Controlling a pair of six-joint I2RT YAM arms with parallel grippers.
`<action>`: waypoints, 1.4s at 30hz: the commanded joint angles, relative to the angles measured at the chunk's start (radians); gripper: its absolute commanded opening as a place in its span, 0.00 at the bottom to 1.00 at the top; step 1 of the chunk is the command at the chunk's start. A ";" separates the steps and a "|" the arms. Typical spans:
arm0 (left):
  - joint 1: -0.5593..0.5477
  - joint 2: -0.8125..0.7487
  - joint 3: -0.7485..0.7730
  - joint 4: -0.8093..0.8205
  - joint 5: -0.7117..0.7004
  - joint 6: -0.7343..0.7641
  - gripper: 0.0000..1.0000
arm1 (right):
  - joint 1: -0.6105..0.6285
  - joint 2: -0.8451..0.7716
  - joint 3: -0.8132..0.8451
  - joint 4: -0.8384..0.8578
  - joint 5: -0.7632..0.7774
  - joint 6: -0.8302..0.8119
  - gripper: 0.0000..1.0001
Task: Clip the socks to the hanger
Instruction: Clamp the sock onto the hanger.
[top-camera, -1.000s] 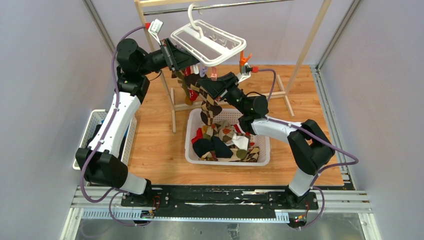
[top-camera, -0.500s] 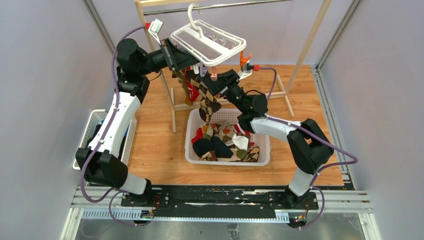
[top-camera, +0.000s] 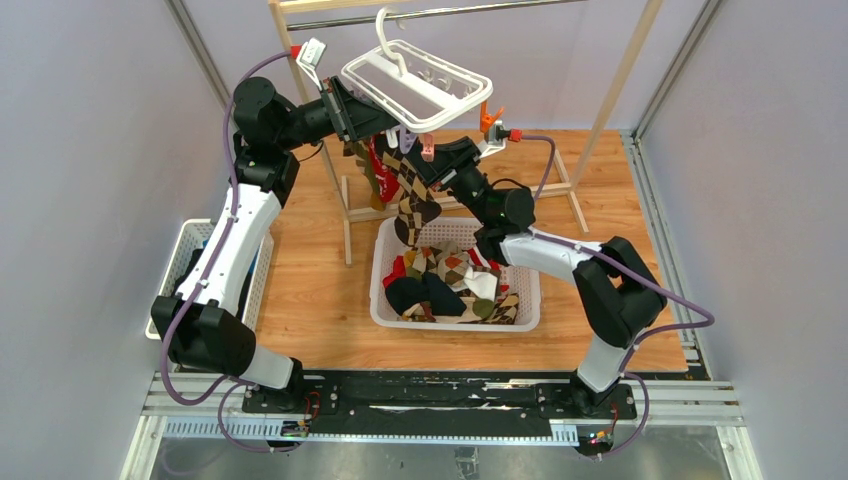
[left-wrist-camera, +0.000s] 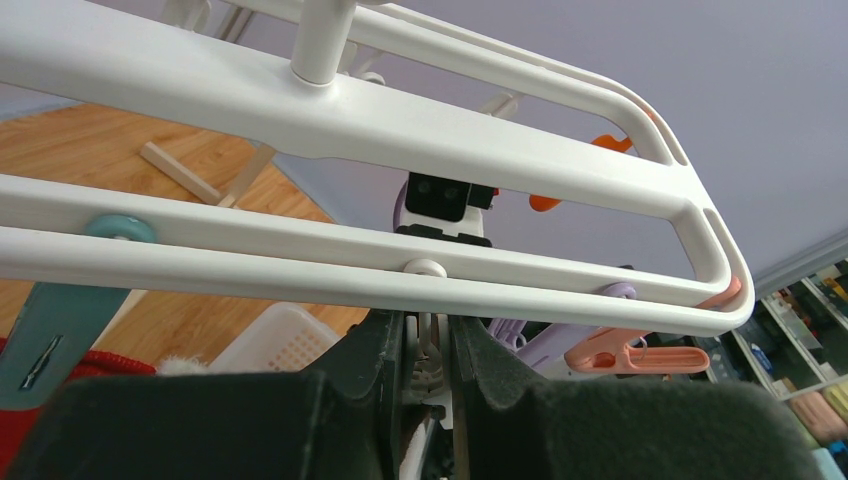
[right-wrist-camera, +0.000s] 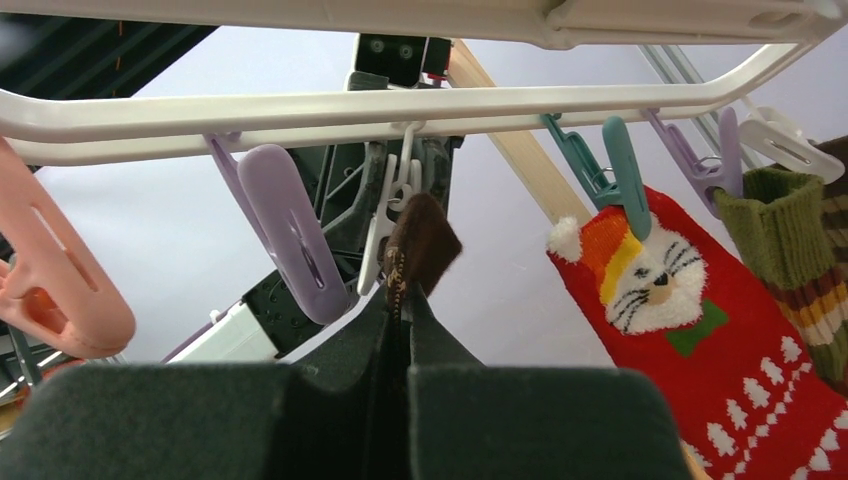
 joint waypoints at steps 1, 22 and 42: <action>0.003 -0.016 0.001 -0.015 0.050 -0.016 0.00 | 0.002 0.026 0.038 0.068 0.038 -0.030 0.00; 0.004 -0.047 -0.018 -0.014 0.008 0.021 0.71 | 0.009 0.018 0.042 0.068 0.042 -0.041 0.00; 0.040 -0.229 -0.157 -0.370 -0.082 0.315 0.87 | -0.025 -0.069 -0.116 0.008 0.059 -0.186 0.71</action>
